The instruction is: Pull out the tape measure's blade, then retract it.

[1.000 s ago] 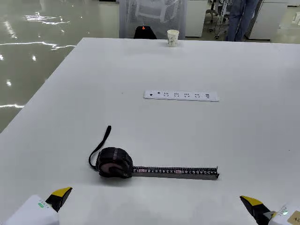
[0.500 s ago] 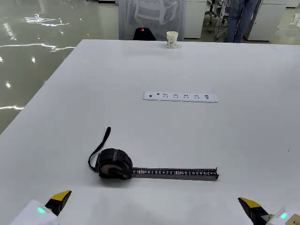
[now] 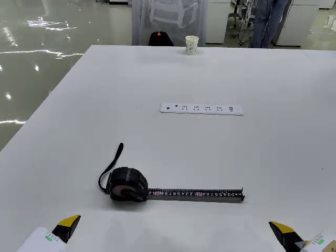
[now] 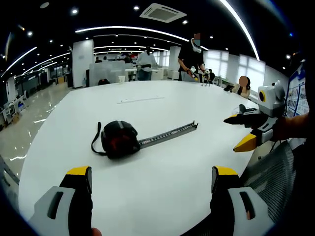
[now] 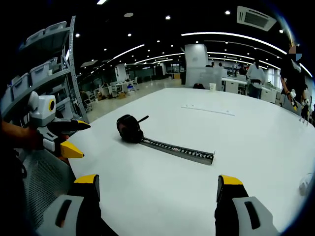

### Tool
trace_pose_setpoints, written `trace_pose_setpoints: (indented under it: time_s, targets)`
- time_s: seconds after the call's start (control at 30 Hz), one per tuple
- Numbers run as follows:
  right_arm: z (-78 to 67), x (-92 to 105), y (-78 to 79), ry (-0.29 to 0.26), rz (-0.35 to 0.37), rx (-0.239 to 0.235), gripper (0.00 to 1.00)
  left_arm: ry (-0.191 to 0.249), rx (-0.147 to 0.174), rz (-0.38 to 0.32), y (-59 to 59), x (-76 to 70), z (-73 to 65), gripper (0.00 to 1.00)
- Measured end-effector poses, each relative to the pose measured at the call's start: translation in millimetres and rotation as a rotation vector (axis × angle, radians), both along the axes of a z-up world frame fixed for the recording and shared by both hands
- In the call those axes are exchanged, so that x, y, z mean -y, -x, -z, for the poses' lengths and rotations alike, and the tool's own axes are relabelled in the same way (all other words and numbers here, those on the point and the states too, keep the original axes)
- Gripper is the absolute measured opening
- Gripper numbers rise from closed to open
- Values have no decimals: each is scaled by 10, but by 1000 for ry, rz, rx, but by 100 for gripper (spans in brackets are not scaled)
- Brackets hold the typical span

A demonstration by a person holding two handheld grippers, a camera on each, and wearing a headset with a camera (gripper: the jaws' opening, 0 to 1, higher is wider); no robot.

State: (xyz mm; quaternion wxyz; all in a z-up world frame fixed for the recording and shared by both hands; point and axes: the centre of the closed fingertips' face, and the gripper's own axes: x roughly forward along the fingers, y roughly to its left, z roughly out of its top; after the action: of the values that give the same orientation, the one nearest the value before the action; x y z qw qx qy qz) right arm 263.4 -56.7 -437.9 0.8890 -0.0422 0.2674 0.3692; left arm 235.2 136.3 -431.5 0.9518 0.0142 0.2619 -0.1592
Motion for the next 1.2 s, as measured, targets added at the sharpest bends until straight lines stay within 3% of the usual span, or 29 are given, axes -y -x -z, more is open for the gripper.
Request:
trace_pose_setpoints:
  time_s: [0.53, 1.2]
  targets:
    - [-20, 29, -2, -8, 3, 4, 99, 1, 0, 4, -5, 38, 2, 99]
    - [-13, 26, 24, -21, -60, -15, 99, 4, -5, -5, -32, 49, 10, 99]
